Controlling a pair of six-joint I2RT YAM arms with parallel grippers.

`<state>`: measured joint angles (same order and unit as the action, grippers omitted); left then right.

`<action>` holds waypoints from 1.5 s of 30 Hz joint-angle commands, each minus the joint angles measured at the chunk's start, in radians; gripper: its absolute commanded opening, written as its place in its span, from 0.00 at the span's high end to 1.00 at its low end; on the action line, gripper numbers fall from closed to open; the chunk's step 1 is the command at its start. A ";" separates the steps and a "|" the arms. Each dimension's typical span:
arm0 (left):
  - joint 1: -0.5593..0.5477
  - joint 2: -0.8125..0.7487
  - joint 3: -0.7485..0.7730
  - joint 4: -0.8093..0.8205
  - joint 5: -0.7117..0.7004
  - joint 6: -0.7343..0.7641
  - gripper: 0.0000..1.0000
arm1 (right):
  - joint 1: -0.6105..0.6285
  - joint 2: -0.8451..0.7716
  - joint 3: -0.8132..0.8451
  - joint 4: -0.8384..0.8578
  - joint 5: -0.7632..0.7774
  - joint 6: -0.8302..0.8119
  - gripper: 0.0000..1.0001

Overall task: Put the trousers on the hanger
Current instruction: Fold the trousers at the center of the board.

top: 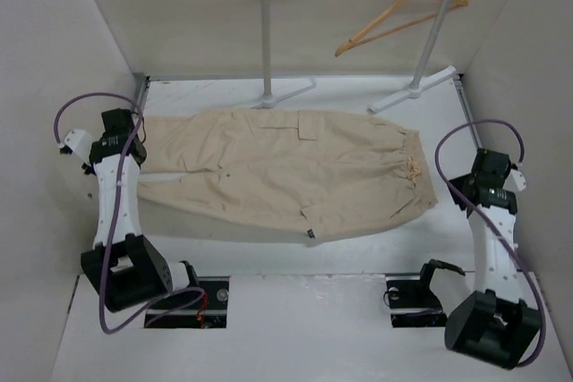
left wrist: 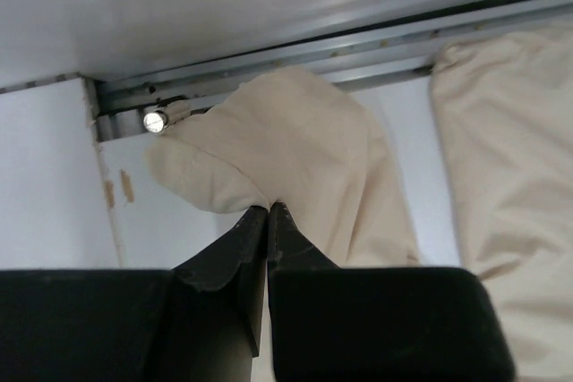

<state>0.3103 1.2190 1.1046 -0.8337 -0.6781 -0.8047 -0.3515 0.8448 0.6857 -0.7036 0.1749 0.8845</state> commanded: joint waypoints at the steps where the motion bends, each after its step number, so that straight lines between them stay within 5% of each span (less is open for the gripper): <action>1: -0.009 0.107 0.162 0.081 -0.015 0.007 1.00 | 0.053 0.112 0.167 0.128 0.012 0.008 1.00; 9: -0.036 0.336 0.383 0.073 -0.012 0.024 1.00 | 0.160 0.399 0.387 0.132 0.006 -0.027 0.97; 14: -0.035 0.297 0.218 0.137 0.018 0.002 1.00 | 0.275 0.090 0.047 0.106 -0.034 0.023 0.56; 23: -0.027 0.281 0.081 0.185 0.097 -0.067 1.00 | 0.277 -0.017 -0.202 0.052 -0.038 0.159 0.46; 29: -0.001 0.237 0.021 0.191 0.115 -0.076 1.00 | 0.260 0.155 -0.239 0.200 -0.038 0.128 0.56; 34: 0.031 0.180 0.000 0.180 0.117 -0.076 1.00 | 0.194 0.212 -0.197 0.225 -0.084 0.090 0.98; 39: 0.034 0.119 0.038 0.174 0.097 -0.042 1.00 | 0.171 -0.016 -0.071 0.061 -0.022 0.056 1.00; 45: -0.009 0.180 0.211 0.163 0.038 0.021 1.00 | 0.167 0.161 0.150 0.131 -0.023 0.057 1.00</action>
<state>0.3199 1.3788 1.2083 -0.6743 -0.5793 -0.8276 -0.1780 0.9226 0.7403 -0.6281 0.1204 0.9497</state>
